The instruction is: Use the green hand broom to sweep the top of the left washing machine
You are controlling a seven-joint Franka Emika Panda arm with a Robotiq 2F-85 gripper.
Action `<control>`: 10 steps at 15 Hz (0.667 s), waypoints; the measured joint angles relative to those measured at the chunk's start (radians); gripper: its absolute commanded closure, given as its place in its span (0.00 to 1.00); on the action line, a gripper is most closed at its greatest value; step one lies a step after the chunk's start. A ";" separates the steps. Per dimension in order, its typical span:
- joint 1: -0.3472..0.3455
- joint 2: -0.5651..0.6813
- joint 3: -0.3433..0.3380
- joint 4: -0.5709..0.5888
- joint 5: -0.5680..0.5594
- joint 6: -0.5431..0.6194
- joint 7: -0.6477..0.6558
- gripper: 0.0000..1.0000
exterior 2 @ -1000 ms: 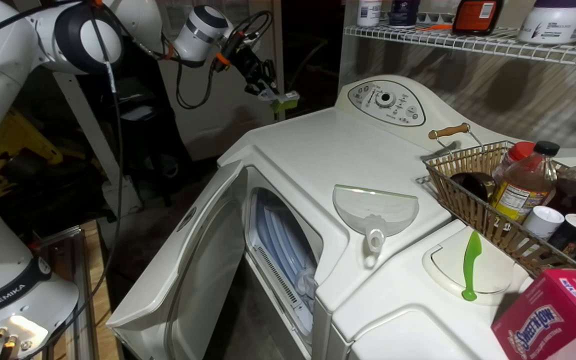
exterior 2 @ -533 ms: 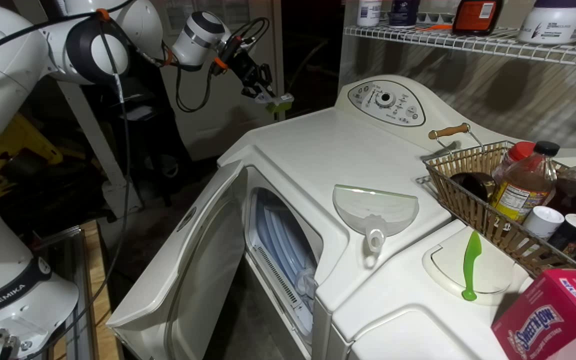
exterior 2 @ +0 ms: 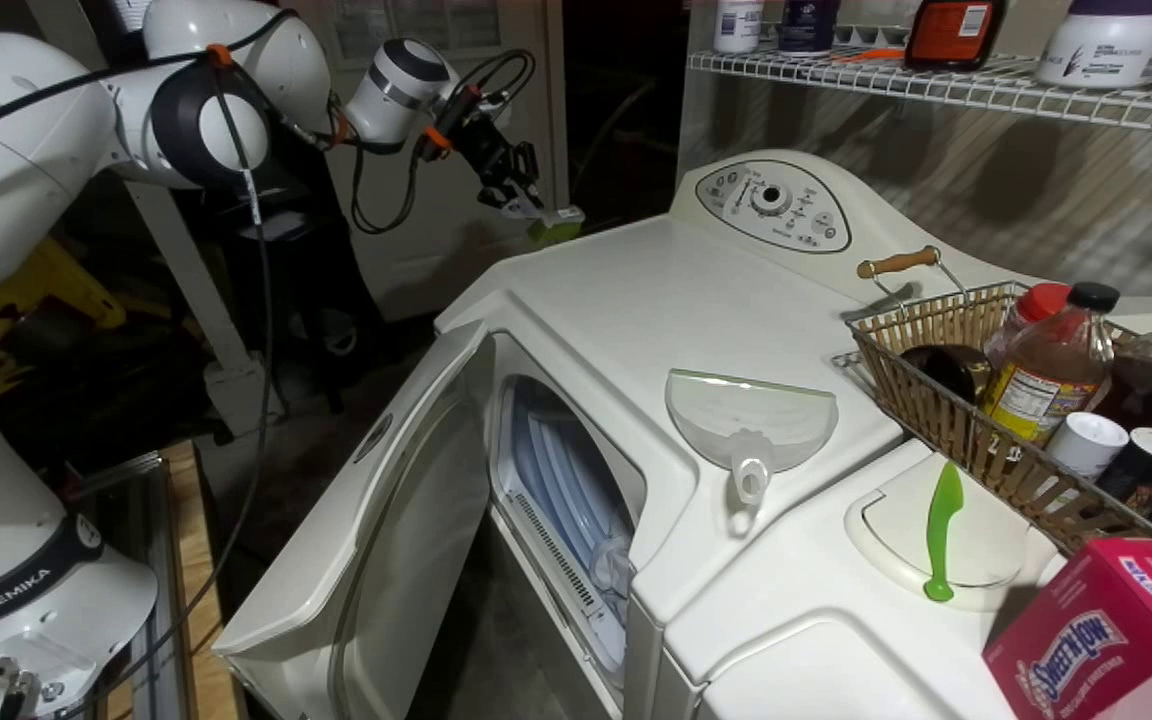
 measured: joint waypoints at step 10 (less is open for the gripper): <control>-0.011 0.091 -0.027 0.116 0.002 0.000 0.010 0.95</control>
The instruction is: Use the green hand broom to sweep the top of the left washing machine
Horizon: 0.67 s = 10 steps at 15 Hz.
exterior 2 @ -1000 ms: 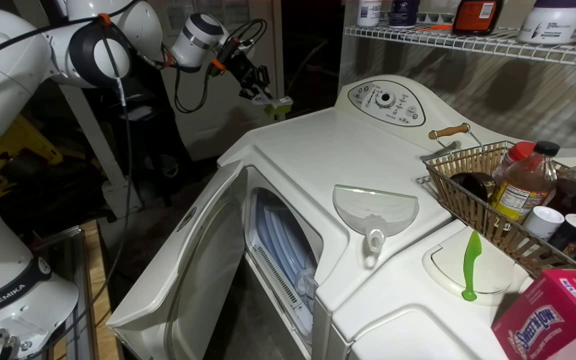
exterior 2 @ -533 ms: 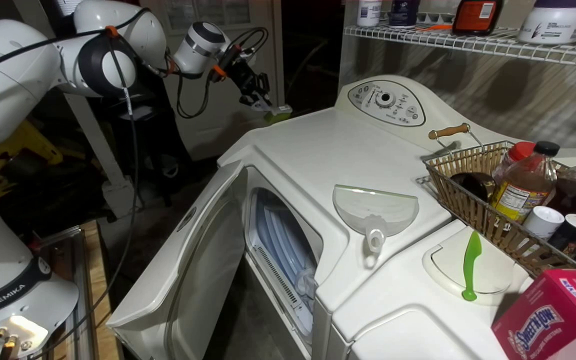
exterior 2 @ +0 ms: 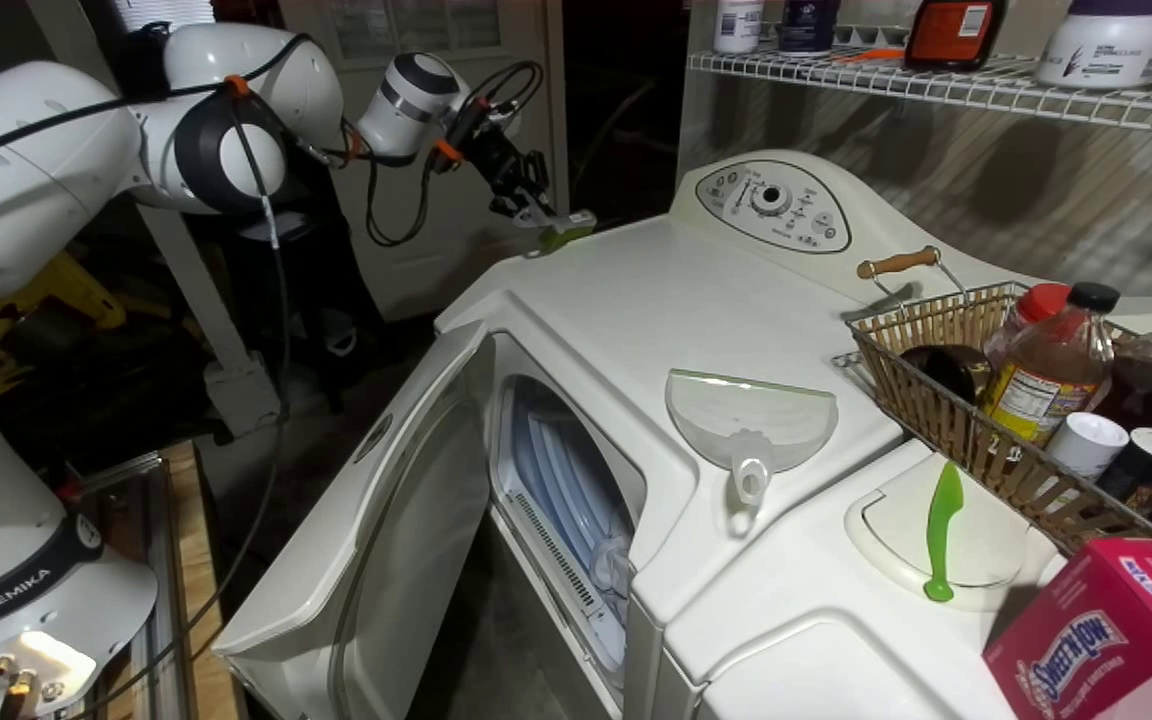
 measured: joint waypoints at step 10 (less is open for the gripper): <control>-0.023 0.075 -0.023 0.112 0.015 -0.029 0.009 0.95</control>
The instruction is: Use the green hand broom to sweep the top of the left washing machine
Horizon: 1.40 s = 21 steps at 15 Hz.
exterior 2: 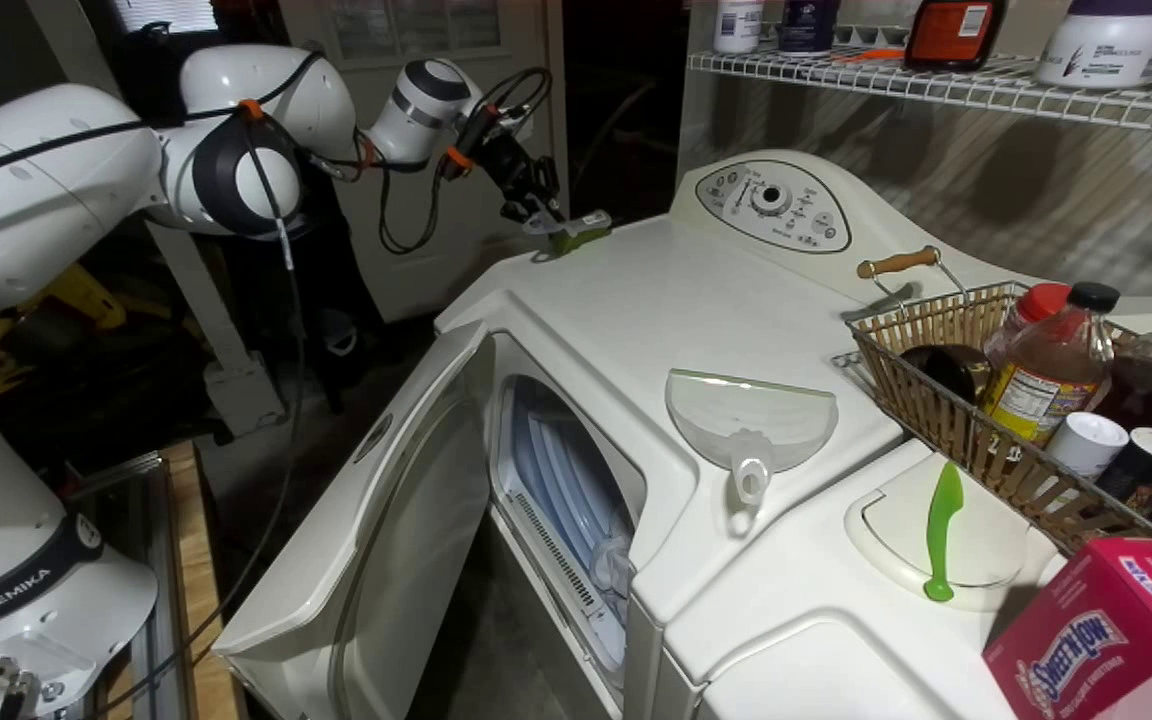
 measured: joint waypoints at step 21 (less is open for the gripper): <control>0.034 -0.053 -0.042 0.064 0.043 -0.142 0.036 0.95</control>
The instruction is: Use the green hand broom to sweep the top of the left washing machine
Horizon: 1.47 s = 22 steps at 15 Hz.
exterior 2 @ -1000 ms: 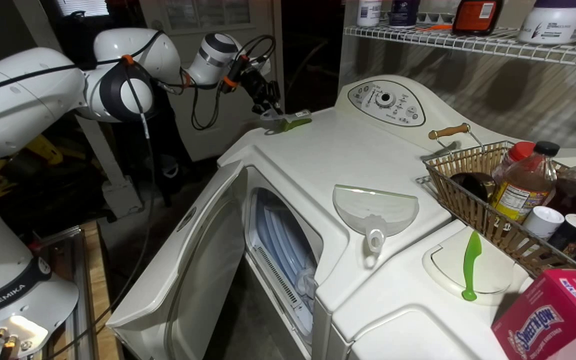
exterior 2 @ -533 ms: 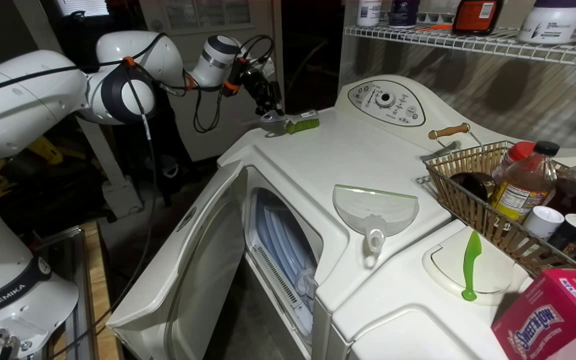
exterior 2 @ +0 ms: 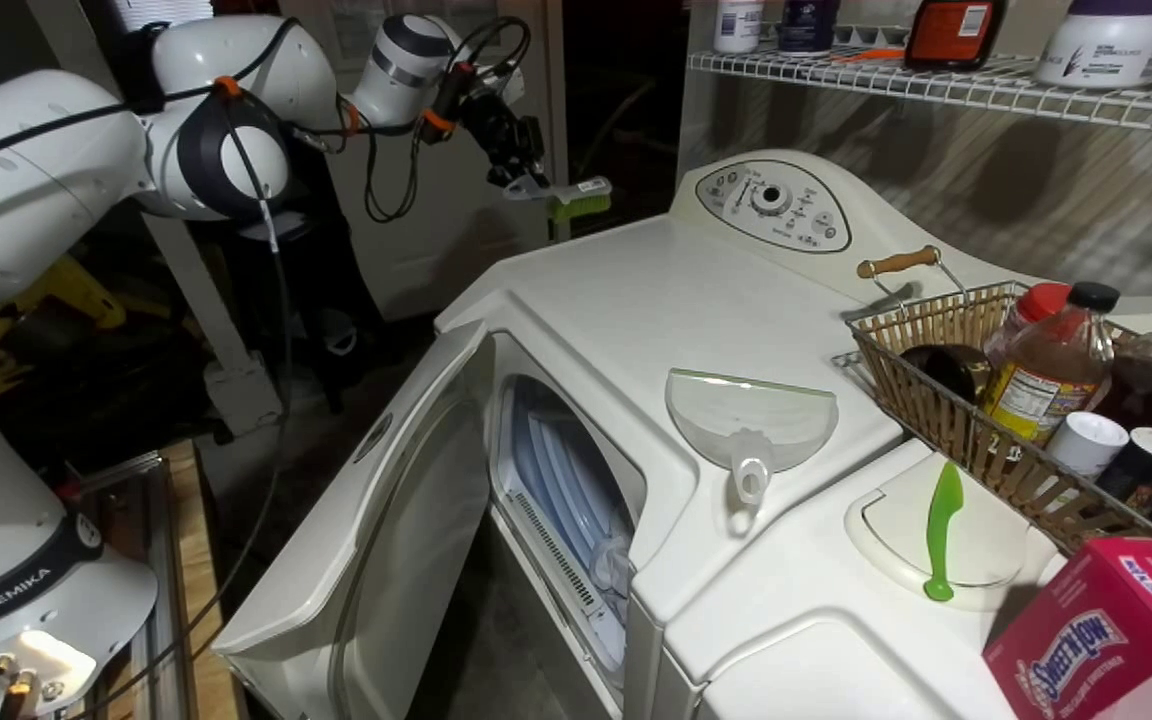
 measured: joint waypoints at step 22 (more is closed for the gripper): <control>-0.027 0.000 0.042 -0.012 0.187 0.140 -0.424 0.95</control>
